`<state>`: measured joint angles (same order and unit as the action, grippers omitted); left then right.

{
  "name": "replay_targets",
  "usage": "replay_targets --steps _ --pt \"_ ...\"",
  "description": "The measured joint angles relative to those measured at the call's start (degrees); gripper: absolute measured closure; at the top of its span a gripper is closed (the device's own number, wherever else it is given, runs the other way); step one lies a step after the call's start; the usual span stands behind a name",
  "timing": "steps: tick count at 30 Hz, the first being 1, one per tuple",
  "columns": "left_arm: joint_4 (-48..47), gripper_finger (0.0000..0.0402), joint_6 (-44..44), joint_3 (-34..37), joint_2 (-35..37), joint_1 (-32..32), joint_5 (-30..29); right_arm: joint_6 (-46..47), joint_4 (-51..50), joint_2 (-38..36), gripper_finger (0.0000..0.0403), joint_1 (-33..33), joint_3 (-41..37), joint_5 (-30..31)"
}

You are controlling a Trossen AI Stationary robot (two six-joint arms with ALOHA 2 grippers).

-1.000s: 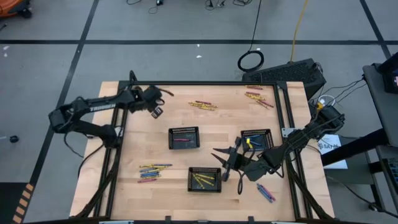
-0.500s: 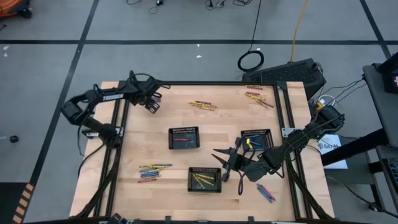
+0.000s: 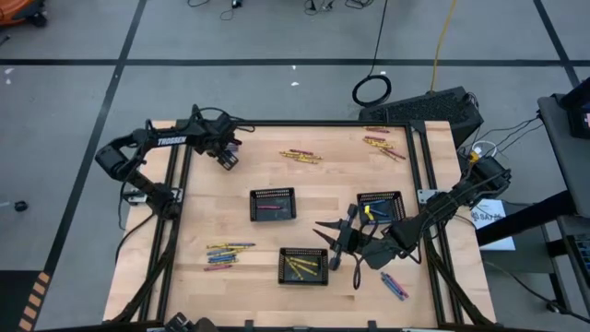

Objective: Sort crayons
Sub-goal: Put the blue crayon into the right black bin

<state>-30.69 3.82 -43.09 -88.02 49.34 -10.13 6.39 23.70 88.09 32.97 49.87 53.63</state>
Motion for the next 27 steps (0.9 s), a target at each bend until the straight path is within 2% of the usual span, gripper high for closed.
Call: replay_targets --steps 12,20,27 --pt "2.41 0.0178 -5.45 -0.09 -0.07 1.19 0.92 0.02 0.02 0.0 0.033 0.0 0.0 -0.01" --pt "2.92 0.0178 -7.83 -0.37 -3.64 1.96 2.53 0.02 0.02 0.0 0.033 0.0 0.0 -0.01" --pt "-2.3 0.0178 -7.86 -0.27 -1.54 1.47 3.62 0.01 0.04 0.0 0.033 0.02 0.0 -0.01"
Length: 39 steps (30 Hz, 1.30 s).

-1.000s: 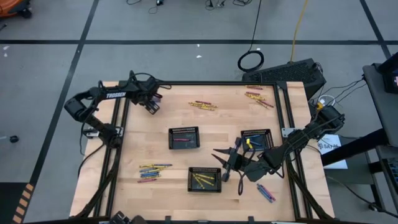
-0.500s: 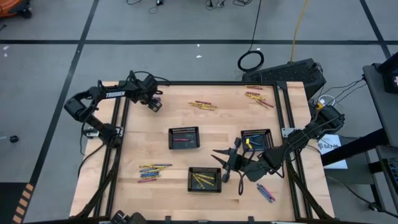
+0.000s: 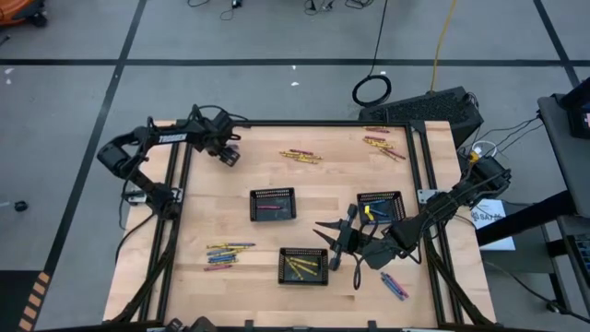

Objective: Sort crayons
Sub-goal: Put the blue crayon into the right black bin

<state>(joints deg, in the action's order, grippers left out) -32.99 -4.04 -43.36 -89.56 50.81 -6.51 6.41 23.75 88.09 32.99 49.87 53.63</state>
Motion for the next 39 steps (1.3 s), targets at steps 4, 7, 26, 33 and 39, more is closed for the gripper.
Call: replay_targets --steps 4,7,26,33,39 --pt "-7.72 0.0178 0.29 0.56 3.28 -1.18 1.33 0.01 0.0 0.0 0.033 -0.02 0.0 0.0" --pt "-7.78 0.0178 1.66 0.29 6.09 -2.33 1.19 0.01 -0.02 0.0 0.033 0.0 0.0 0.0" --pt "-31.21 0.0178 3.15 0.24 7.89 -28.58 -0.85 0.03 -0.02 0.0 0.033 -0.02 0.0 0.02" --pt "-30.3 0.0179 -22.35 1.29 7.91 -35.4 -5.24 0.01 -0.02 0.0 0.033 -0.02 0.0 0.02" --pt "-27.94 0.0213 -29.34 3.77 7.93 -33.71 -10.78 -0.01 -0.33 -0.02 0.033 -0.02 0.0 0.02"
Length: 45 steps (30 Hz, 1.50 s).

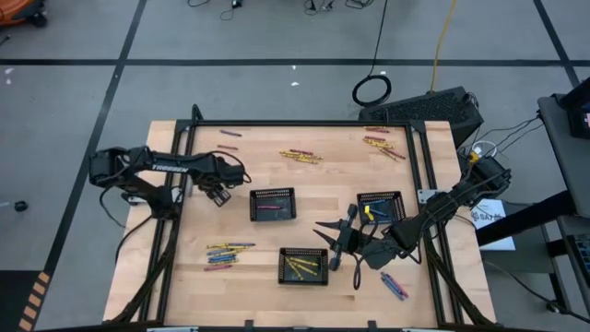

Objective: Sort crayons
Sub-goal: Put the blue crayon into the right black bin

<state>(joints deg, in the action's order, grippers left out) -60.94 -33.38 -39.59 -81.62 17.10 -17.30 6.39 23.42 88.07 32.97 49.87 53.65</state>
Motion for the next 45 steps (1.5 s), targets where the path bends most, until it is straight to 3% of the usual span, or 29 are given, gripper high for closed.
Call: replay_targets --steps 8,12,16,26,38,45 --pt "0.06 0.0303 -0.19 0.12 0.0 5.81 -2.98 0.0 -0.17 0.0 0.033 0.0 0.0 -0.02" --pt "0.04 0.0322 2.19 0.94 0.0 9.88 -2.93 0.0 -0.17 0.0 0.033 0.0 0.0 -0.02" --pt "0.41 0.0313 2.79 1.31 0.0 13.45 -1.59 0.0 -0.17 0.0 0.033 0.0 0.0 -0.04" --pt "0.57 0.0244 2.67 1.31 0.0 20.91 3.58 0.0 -0.54 0.0 0.033 0.0 0.0 -1.68" --pt "3.97 0.0254 9.69 1.35 0.0 33.91 12.54 0.0 -2.03 0.0 0.033 0.11 0.0 -4.48" --pt "6.94 0.0254 11.29 2.46 -0.2 37.05 12.86 -0.02 -2.07 0.0 0.033 0.11 0.01 -4.47"
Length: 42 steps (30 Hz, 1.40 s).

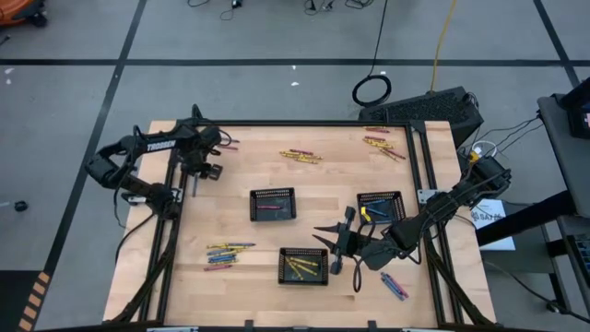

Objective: Sort crayons
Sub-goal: Put the blue crayon into the right black bin

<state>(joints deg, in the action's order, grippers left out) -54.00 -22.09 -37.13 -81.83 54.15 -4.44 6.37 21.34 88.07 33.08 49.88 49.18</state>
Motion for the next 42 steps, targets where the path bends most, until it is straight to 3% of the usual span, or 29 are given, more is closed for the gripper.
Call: replay_targets --steps 9,12,18,26,30,35,38,42 --pt "0.75 0.0258 1.59 0.73 -0.56 1.79 3.76 0.02 0.0 0.0 0.033 0.02 -0.01 -0.01" --pt "1.28 0.0285 1.96 0.8 -0.56 1.55 5.03 0.02 0.0 0.0 0.033 0.02 -0.01 -0.01" --pt "2.32 0.0384 3.39 0.85 -0.6 0.9 5.95 -0.4 -0.04 0.0 0.033 0.86 -0.01 0.11" --pt "4.34 0.0397 4.9 0.68 4.14 -5.64 6.52 -2.0 -0.41 -1.55 0.033 5.91 0.01 0.36" --pt "12.86 0.0398 4.59 0.58 11.0 -11.08 9.74 0.69 -4.23 -1.55 0.033 7.15 0.01 0.04" --pt "31.77 0.0399 5.94 0.5 19.21 -21.35 16.58 11.37 -14.14 -1.19 0.033 6.18 -0.01 -1.4" --pt "44.43 0.0399 8.38 0.47 22.04 -29.01 19.86 14.38 -12.3 -0.99 0.0328 3.9 -0.01 -1.33" --pt "61.03 0.04 13.48 0.4 22.41 -39.54 19.42 9.86 -5.43 -0.92 0.0314 1.05 -0.03 -1.3"
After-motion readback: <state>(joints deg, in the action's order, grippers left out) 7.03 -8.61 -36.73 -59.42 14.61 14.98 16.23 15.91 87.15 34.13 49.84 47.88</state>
